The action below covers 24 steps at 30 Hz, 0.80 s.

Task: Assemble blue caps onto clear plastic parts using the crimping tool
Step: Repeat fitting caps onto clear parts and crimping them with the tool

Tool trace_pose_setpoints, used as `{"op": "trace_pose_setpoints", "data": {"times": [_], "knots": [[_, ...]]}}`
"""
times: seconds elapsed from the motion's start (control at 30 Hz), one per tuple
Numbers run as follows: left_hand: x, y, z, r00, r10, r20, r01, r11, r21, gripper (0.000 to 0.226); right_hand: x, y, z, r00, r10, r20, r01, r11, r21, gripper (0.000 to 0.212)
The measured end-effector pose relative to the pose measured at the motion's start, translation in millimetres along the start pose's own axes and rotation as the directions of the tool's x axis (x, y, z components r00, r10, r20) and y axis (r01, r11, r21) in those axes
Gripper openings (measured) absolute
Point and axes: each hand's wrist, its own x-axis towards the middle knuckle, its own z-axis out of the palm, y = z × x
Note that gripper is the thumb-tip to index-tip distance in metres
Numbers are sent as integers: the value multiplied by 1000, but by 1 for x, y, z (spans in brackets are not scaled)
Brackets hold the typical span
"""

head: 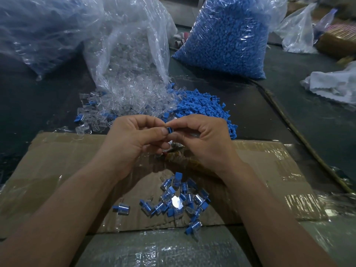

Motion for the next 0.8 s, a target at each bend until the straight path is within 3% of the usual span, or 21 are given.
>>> {"op": "trace_pose_setpoints", "data": {"times": [0.8], "knots": [[1,-1,-1,1000,-19,2,19,1000,14,19,0,-6,-2,1000,-4,-7,4,999,-47,20]]}}
